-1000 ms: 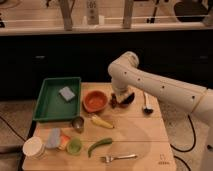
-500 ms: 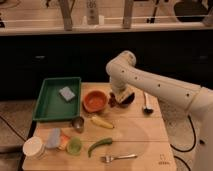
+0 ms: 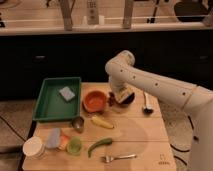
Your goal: Place grapes in red bowl
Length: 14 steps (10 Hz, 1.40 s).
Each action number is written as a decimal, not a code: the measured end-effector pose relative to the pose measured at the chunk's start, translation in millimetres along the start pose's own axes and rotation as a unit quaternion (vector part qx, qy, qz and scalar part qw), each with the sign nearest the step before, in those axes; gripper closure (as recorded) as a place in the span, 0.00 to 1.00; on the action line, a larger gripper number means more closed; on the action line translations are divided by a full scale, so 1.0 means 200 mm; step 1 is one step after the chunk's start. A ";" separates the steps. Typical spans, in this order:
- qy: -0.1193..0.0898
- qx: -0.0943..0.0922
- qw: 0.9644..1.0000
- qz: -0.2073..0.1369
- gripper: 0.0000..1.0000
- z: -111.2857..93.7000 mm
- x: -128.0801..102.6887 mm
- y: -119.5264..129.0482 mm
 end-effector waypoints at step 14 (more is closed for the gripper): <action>-0.015 0.002 0.995 -0.100 1.00 0.08 0.01 -0.09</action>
